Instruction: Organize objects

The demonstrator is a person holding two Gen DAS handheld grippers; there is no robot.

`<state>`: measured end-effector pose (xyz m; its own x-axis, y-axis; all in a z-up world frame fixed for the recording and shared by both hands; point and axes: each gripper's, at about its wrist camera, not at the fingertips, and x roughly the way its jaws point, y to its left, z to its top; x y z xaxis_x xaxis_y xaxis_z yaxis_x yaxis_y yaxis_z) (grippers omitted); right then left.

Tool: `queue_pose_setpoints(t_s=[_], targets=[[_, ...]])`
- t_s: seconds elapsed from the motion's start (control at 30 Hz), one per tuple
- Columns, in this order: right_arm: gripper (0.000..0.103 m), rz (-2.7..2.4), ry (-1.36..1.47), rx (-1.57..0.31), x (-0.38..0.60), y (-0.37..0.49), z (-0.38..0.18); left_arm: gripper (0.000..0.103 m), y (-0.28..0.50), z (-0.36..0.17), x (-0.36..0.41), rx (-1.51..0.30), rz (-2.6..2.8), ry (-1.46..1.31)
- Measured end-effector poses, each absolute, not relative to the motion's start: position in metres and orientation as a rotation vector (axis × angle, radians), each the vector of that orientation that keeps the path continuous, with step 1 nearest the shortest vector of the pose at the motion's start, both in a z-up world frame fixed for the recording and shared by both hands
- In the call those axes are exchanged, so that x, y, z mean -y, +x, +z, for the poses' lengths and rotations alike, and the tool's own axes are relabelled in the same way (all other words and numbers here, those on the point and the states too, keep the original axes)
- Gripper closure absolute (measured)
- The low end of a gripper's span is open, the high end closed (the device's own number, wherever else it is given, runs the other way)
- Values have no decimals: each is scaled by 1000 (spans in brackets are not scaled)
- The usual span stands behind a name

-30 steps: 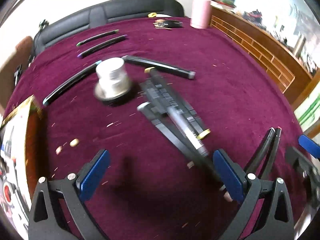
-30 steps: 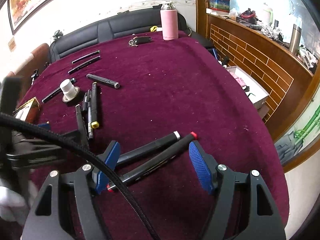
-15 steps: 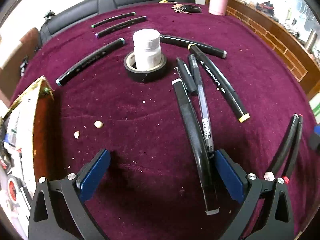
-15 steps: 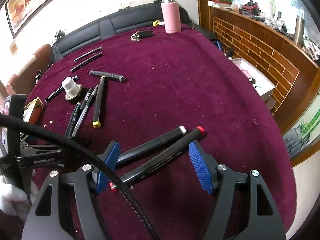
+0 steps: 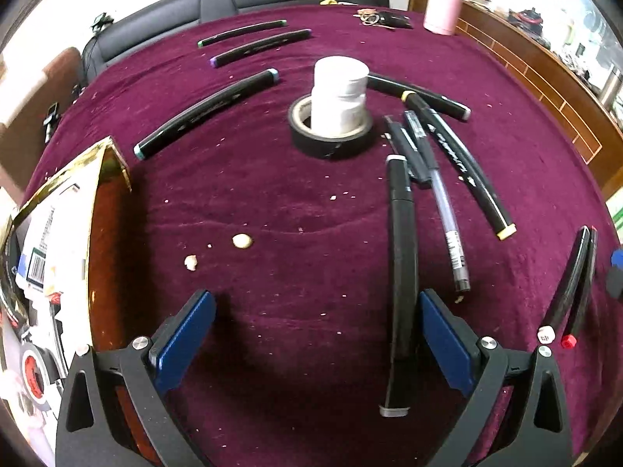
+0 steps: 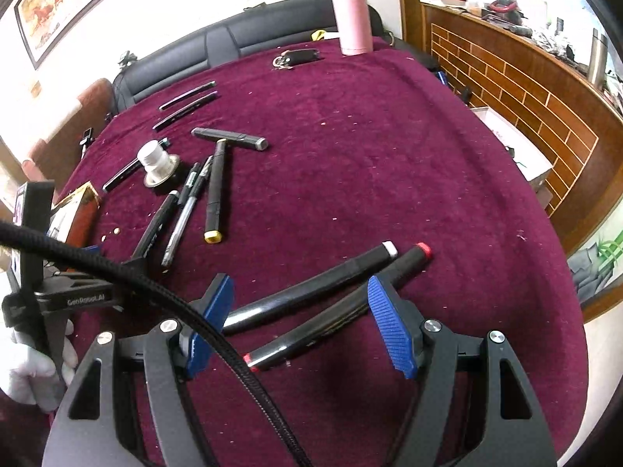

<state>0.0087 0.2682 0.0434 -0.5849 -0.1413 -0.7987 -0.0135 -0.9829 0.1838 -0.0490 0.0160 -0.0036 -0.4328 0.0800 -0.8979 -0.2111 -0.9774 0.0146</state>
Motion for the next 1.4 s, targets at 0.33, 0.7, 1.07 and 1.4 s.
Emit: queue_pose_setpoints(t_s=[0.33, 0.7, 1.07, 1.4], targets=[[32, -2595, 1388, 215, -234, -24, 62, 40, -59, -2, -52, -275, 2428, -1450], [39, -2458, 1577, 119, -205, -107, 26, 91, -50, 7, -31, -207, 2415, -1457], [65, -2498, 1700, -79, -172, -145, 7, 91, -49, 6, -25, -131, 2423, -1413], [90, -2455, 1532, 55, -179, -100, 34, 92, -23, 28, -8, 19, 2425, -1320]])
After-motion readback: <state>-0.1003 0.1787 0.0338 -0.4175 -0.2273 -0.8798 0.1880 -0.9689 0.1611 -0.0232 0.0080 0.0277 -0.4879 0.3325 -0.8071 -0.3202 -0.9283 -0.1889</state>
